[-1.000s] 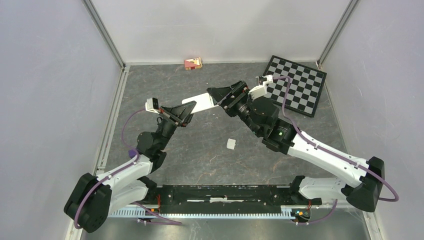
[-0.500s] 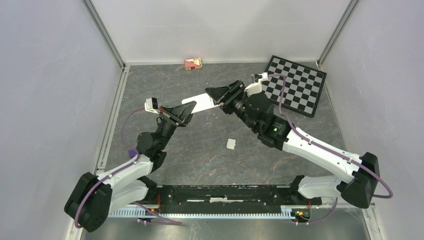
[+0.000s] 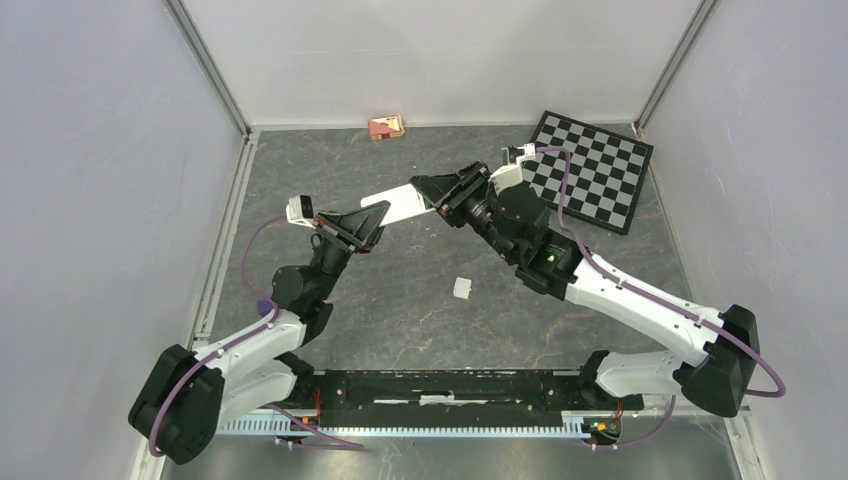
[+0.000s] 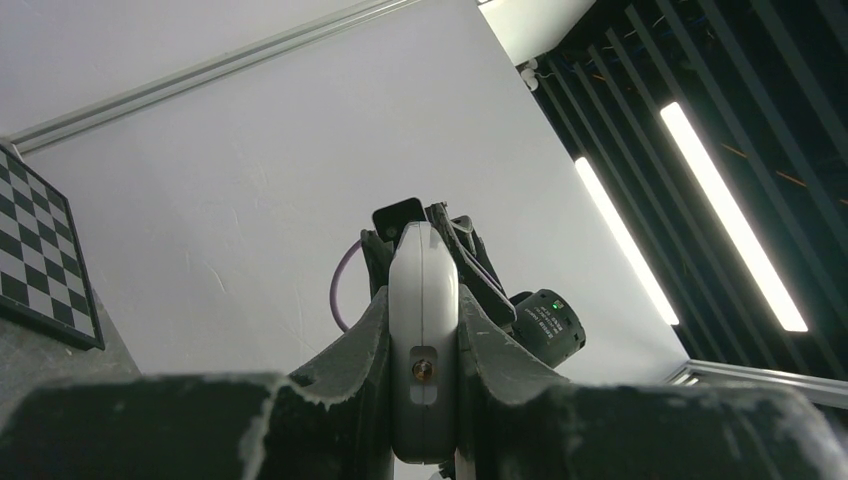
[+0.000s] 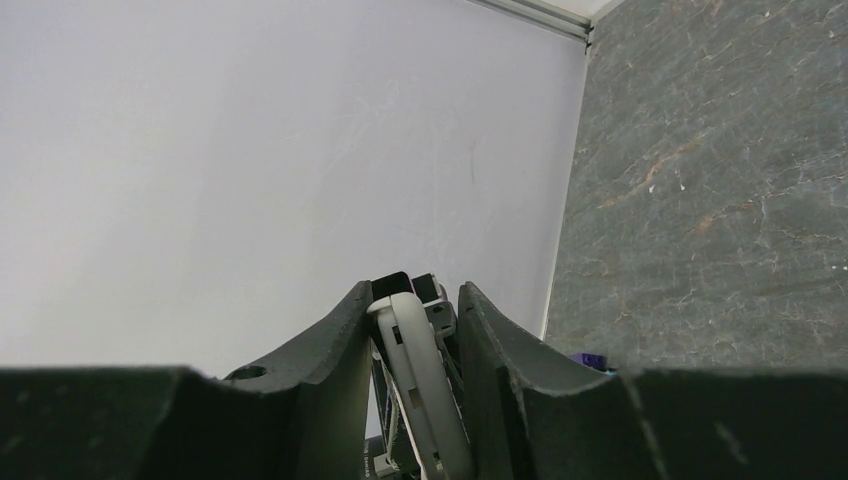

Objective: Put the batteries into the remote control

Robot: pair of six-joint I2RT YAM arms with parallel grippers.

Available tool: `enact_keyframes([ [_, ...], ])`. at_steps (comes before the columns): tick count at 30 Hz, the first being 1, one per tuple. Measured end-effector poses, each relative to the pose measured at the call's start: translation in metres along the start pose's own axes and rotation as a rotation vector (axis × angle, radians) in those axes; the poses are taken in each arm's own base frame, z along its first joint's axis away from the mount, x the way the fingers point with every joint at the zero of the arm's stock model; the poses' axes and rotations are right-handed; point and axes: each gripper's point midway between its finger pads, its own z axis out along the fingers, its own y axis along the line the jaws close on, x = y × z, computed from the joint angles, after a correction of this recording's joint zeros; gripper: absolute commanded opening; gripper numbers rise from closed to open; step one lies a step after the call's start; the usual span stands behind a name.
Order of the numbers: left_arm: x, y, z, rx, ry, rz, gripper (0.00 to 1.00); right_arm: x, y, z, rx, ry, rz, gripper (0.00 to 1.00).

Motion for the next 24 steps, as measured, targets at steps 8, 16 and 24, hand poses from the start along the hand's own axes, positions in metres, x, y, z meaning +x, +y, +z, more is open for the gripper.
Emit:
enact_keyframes([
  [8, -0.0008, 0.0028, 0.0002, -0.013, -0.005, -0.009, 0.02, 0.0022, -0.0017, 0.0003, -0.018, 0.011, 0.004, 0.20],
  [16, -0.0010, 0.0041, 0.0001, -0.021, -0.007, -0.021, 0.02, 0.0023, -0.0012, 0.0005, -0.033, 0.017, 0.001, 0.69],
  [24, -0.0016, 0.0084, -0.0008, -0.038, -0.011, -0.022, 0.02, -0.0043, 0.0005, -0.0034, -0.055, 0.004, -0.033, 0.72],
])
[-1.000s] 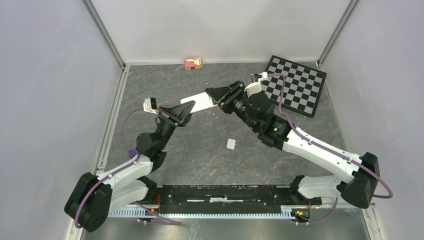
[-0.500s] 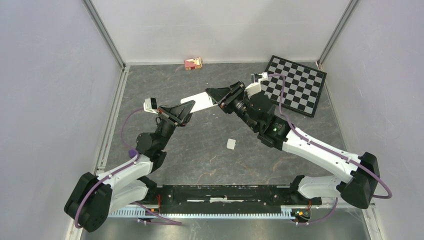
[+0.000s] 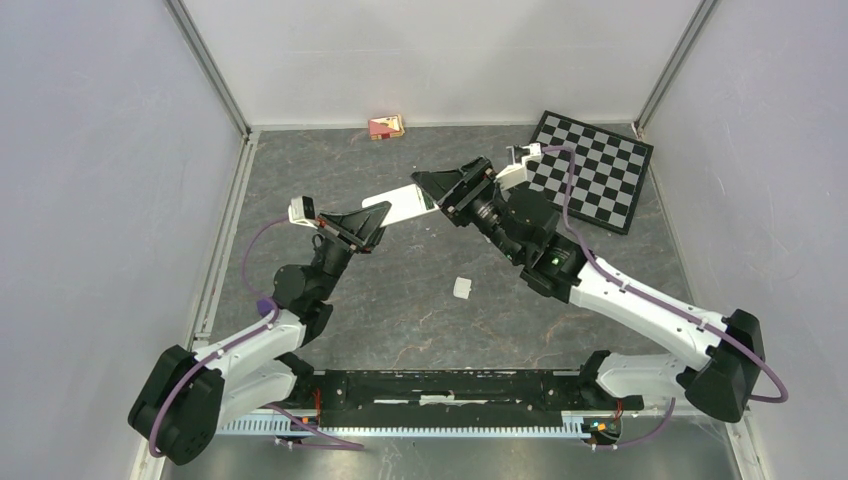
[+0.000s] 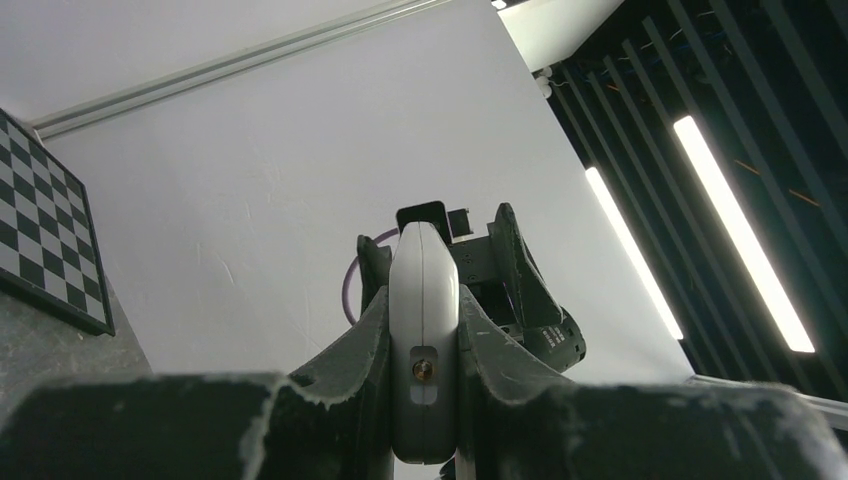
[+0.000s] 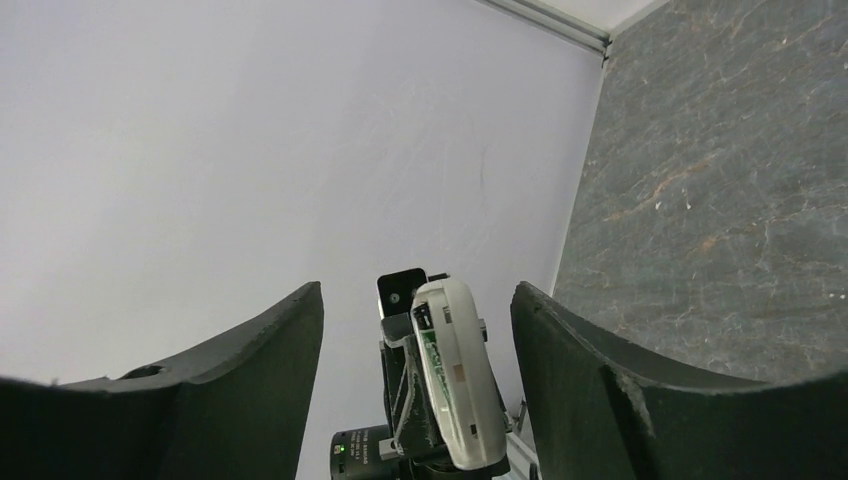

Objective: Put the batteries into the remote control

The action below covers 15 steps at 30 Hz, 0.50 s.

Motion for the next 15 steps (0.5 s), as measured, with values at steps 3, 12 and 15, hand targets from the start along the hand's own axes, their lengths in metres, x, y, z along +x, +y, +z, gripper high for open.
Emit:
enact_keyframes([
  [3, 0.000, 0.002, -0.001, -0.008, -0.002, -0.001, 0.02, -0.007, 0.002, -0.005, -0.010, -0.015, -0.021, 0.65],
  [12, -0.001, 0.003, -0.001, -0.008, -0.009, -0.001, 0.02, -0.012, 0.001, -0.013, -0.031, -0.009, -0.107, 0.48],
  [15, -0.001, 0.003, -0.001, -0.009, -0.009, -0.001, 0.02, -0.010, -0.001, -0.013, -0.032, 0.002, -0.137, 0.43],
])
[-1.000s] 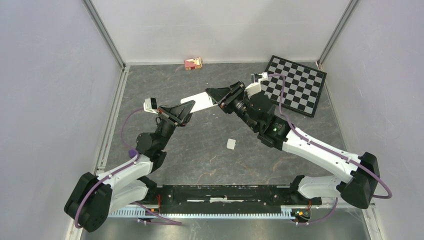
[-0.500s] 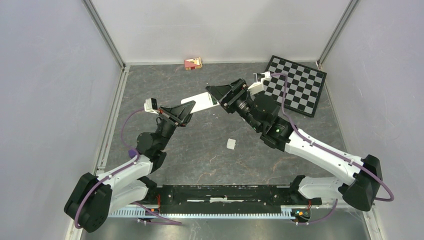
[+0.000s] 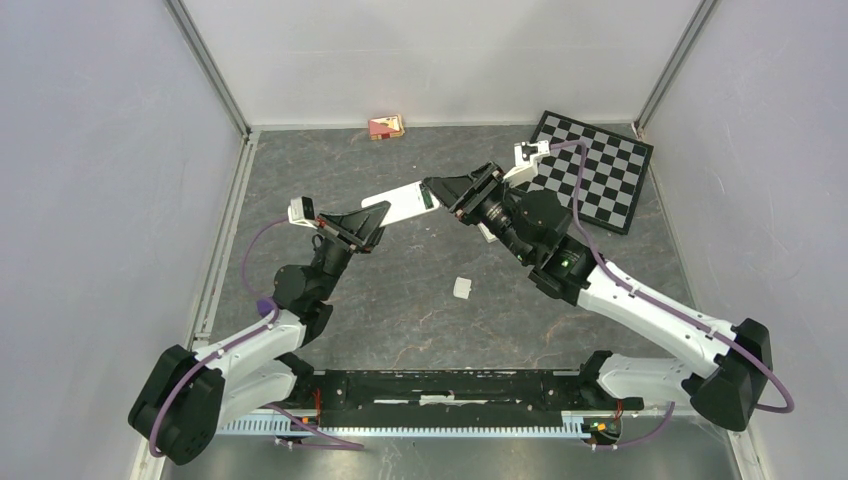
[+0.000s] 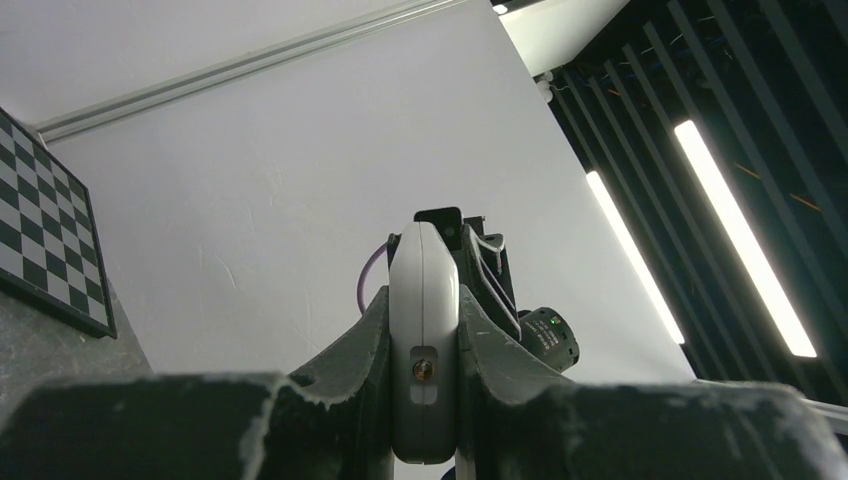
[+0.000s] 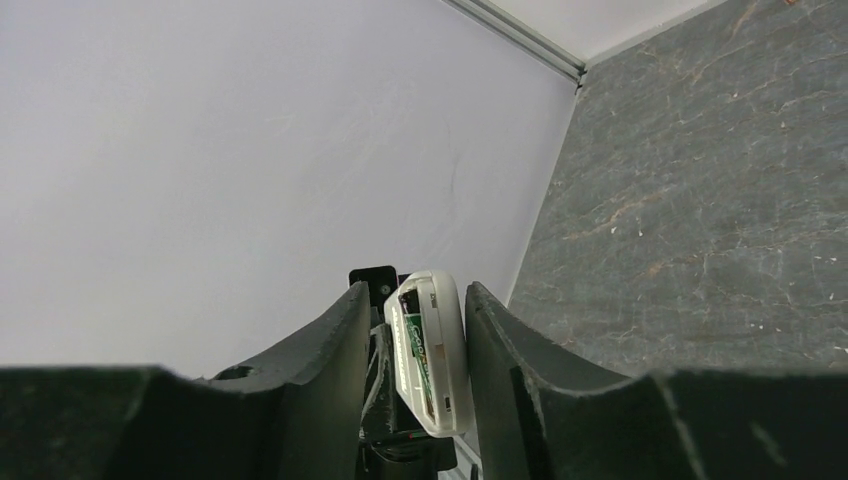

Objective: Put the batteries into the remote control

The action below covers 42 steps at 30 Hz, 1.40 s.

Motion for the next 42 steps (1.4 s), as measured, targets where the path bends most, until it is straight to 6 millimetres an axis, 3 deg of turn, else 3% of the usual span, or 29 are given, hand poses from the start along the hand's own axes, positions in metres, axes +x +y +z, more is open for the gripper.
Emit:
enact_keyframes([
  [8, 0.000, -0.001, 0.000, 0.004, 0.000, 0.000, 0.02, 0.007, -0.005, 0.003, 0.000, 0.033, -0.045, 0.35],
  [15, -0.001, -0.001, 0.000, 0.005, -0.004, -0.016, 0.02, 0.013, -0.008, 0.008, 0.004, 0.069, -0.075, 0.13],
  [17, -0.001, -0.002, 0.000, 0.007, -0.004, -0.029, 0.02, 0.013, -0.007, 0.007, -0.002, 0.072, -0.078, 0.10],
  [19, -0.001, -0.003, 0.000, 0.009, -0.004, -0.037, 0.02, 0.013, -0.005, 0.007, -0.009, 0.074, -0.081, 0.16],
  [25, -0.001, -0.002, 0.001, 0.006, -0.003, -0.038, 0.02, 0.015, -0.004, 0.006, -0.022, 0.089, -0.083, 0.61],
  [29, -0.001, 0.002, 0.001, -0.002, -0.003, -0.035, 0.02, 0.014, -0.006, 0.004, -0.025, 0.110, -0.105, 0.79],
  [34, 0.000, 0.015, -0.004, -0.038, 0.001, -0.004, 0.02, -0.004, -0.015, -0.009, -0.006, 0.094, -0.206, 0.81],
  [37, 0.001, 0.034, -0.010, -0.095, 0.019, 0.047, 0.02, -0.024, -0.029, -0.025, 0.056, 0.066, -0.310, 0.79],
  [40, 0.006, 0.061, -0.021, -0.182, 0.064, 0.111, 0.02, -0.046, -0.058, -0.038, 0.194, 0.031, -0.437, 0.77],
  [42, 0.011, 0.078, -0.029, -0.236, 0.109, 0.158, 0.02, -0.061, -0.088, -0.044, 0.345, 0.020, -0.537, 0.76],
])
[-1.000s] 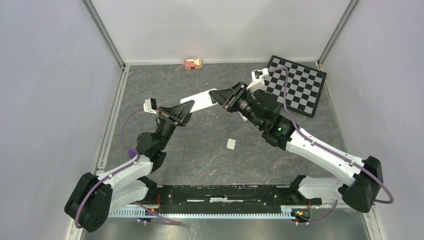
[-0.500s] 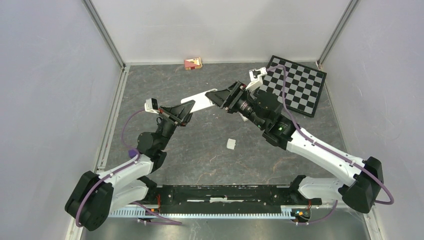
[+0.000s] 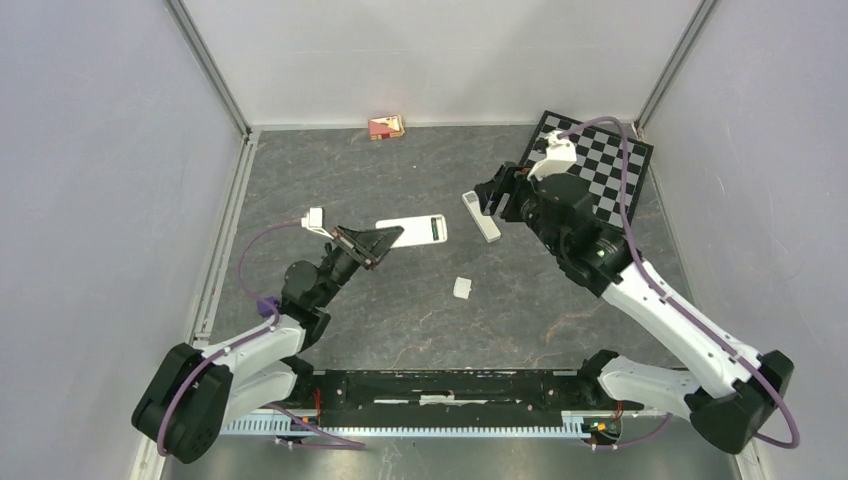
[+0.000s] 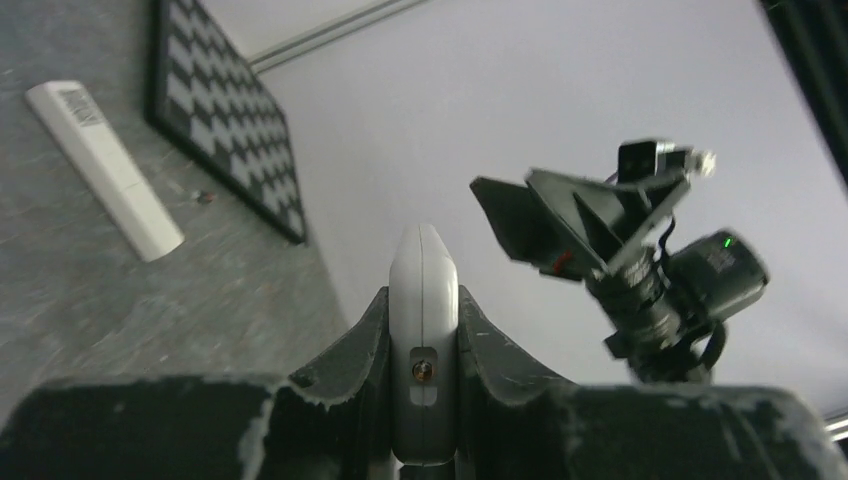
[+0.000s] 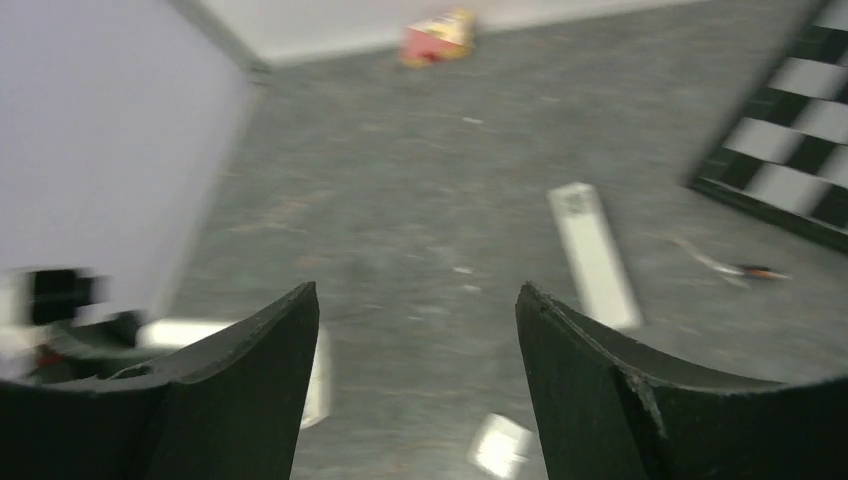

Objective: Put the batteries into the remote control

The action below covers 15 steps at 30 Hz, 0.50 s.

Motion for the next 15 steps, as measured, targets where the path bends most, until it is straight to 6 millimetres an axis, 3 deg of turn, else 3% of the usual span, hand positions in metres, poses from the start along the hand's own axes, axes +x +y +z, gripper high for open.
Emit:
enact_keyframes([
  [5, 0.020, 0.025, -0.014, -0.061, 0.113, 0.100, 0.02, 0.035, -0.095, 0.029, 0.312, 0.160, -0.191, 0.63],
  [7, 0.026, 0.029, -0.019, -0.064, 0.156, 0.138, 0.02, 0.054, -0.146, 0.043, 0.431, 0.252, -0.200, 0.58],
  [10, 0.035, 0.028, -0.024, -0.041, 0.215, 0.188, 0.02, 0.082, -0.205, 0.053, 0.564, 0.365, -0.181, 0.51],
  [13, 0.042, 0.027, -0.029, -0.018, 0.269, 0.220, 0.02, 0.107, -0.241, 0.059, 0.642, 0.451, -0.152, 0.49],
  [15, 0.047, 0.027, -0.032, -0.011, 0.297, 0.232, 0.02, 0.119, -0.254, 0.064, 0.675, 0.490, -0.134, 0.51],
])
